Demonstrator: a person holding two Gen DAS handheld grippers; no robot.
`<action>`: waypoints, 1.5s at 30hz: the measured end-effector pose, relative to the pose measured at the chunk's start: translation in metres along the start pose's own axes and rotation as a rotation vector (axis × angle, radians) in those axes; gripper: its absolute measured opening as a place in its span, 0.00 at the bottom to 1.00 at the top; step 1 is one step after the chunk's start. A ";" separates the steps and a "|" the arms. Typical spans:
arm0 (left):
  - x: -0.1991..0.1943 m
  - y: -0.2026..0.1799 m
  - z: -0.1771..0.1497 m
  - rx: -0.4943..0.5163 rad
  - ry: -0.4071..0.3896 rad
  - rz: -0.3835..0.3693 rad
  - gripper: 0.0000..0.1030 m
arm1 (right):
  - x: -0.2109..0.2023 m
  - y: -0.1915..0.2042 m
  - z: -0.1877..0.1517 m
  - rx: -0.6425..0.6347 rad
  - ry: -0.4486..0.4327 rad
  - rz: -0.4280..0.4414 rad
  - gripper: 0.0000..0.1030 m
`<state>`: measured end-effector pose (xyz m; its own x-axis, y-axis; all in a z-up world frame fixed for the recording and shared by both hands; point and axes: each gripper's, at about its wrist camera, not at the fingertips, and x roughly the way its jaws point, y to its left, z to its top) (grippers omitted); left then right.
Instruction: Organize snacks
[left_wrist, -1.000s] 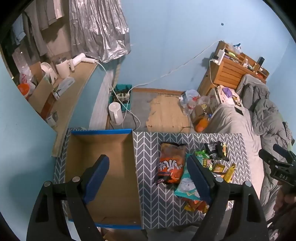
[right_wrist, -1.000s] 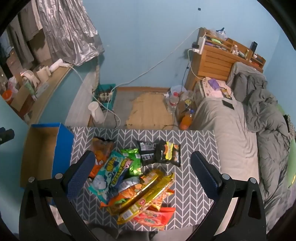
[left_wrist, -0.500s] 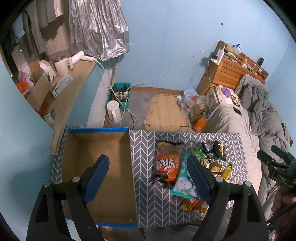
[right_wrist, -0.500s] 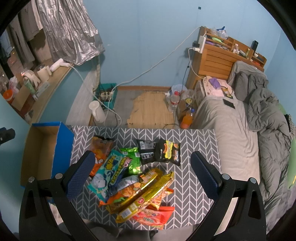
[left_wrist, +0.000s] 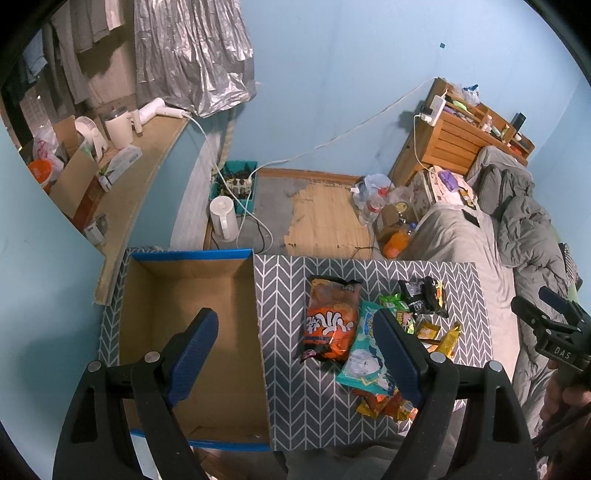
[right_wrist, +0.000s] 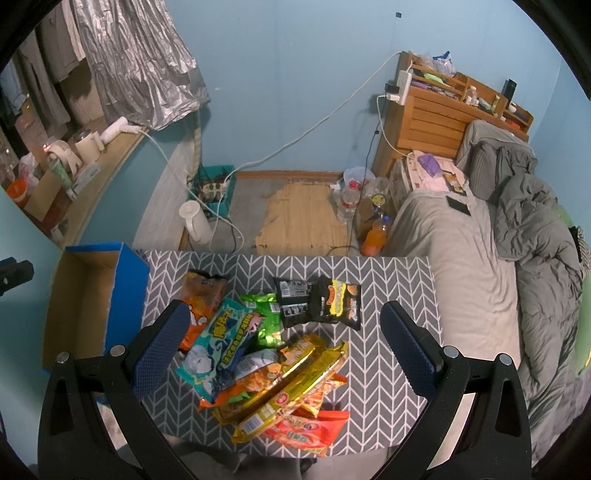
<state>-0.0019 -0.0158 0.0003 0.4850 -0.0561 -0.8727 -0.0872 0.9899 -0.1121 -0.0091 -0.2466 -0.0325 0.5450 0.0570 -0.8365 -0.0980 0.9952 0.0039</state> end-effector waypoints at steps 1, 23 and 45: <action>0.000 0.000 0.000 0.000 -0.002 0.000 0.84 | 0.000 0.000 0.000 0.000 0.000 0.000 0.98; 0.004 -0.008 -0.004 0.005 0.005 -0.007 0.84 | -0.001 0.000 -0.002 0.003 0.004 0.005 0.98; 0.006 -0.005 -0.002 0.020 0.035 -0.041 0.84 | -0.001 -0.002 -0.011 0.018 0.019 0.012 0.98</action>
<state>0.0001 -0.0214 -0.0053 0.4572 -0.1011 -0.8836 -0.0505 0.9890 -0.1393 -0.0185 -0.2496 -0.0374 0.5283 0.0671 -0.8464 -0.0889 0.9958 0.0235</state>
